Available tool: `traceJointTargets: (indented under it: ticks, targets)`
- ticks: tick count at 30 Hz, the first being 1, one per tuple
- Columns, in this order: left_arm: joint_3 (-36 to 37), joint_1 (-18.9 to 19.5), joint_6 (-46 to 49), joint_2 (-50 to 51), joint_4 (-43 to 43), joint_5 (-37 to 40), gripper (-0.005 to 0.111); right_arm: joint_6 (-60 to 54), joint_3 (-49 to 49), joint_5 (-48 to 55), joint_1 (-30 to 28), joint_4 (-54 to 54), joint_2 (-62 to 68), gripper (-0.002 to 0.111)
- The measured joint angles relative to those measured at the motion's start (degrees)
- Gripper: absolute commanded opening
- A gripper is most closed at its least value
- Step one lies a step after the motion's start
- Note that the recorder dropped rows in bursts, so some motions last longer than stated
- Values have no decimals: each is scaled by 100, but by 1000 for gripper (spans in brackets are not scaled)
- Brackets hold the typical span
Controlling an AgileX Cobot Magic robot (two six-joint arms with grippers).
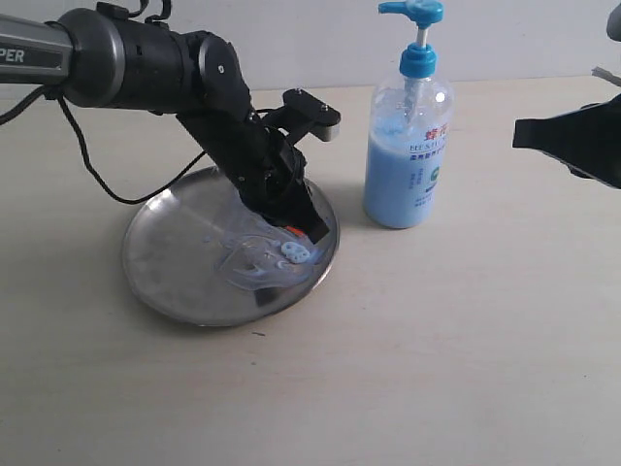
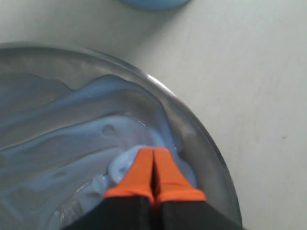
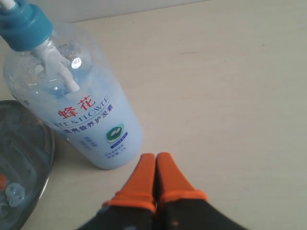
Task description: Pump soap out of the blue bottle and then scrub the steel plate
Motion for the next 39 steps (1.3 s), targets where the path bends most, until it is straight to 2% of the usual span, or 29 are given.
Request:
traceJointTargets:
  ticks: [7,28,39]
  targets:
    - [-253,0,-151,152,82,179,0,0,0,0,0,36,0,0]
    - [-366,0,-351,567,319,407,0,0,0,-12,0,143,0,0]
    - [-504,0,-409,738,309,319,0,0,0,-12,0,153,0,0]
